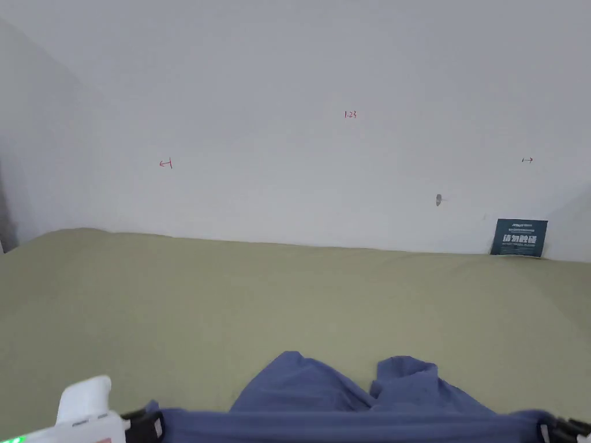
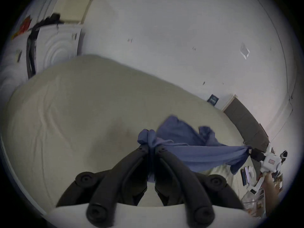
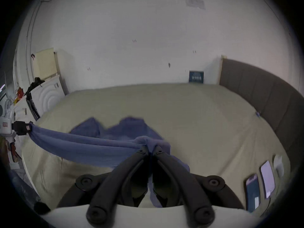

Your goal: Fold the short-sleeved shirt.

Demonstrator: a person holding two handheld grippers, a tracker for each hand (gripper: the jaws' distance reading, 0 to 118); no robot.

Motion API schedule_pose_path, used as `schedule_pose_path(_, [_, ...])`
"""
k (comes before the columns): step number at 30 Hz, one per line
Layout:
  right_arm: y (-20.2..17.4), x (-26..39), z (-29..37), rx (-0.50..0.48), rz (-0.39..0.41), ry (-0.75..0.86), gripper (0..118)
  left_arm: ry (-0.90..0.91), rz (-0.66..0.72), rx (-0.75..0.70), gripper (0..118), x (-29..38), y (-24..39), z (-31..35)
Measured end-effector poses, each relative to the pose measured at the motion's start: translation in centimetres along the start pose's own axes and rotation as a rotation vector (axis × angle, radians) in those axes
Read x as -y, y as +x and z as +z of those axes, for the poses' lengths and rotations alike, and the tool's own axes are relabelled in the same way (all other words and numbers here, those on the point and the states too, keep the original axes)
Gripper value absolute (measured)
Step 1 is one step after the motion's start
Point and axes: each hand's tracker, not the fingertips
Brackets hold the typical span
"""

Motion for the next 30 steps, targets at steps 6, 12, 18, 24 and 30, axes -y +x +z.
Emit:
schedule_pose_path(6, [1.1,4.5,1.6,-0.014,-0.045,-0.083,4,-0.082,0.048,-0.042,7,4.7,-2.8,0.1])
schedule_pose_path(12, [0.4,6.1,1.1,0.0,-0.024,-0.141,4,-0.2,0.096,-0.122,8,7.0,-4.5,-0.8])
schedule_pose_path(18, [0.3,5.1,3.5,-0.009,-0.071,-0.024,42,-0.112,0.021,-0.17,70,6.4,-3.0,0.7])
schedule_pose_path(24, [-1.4,2.8,8.9,0.077,-0.045,0.181,101,0.275,-0.119,-0.052,108,5.4,1.5,7.1])
schedule_pose_path(30, [-3.7,3.4,11.2,0.145,0.068,0.245,0,0.417,-0.301,-0.131,4,6.0,5.4,9.4])
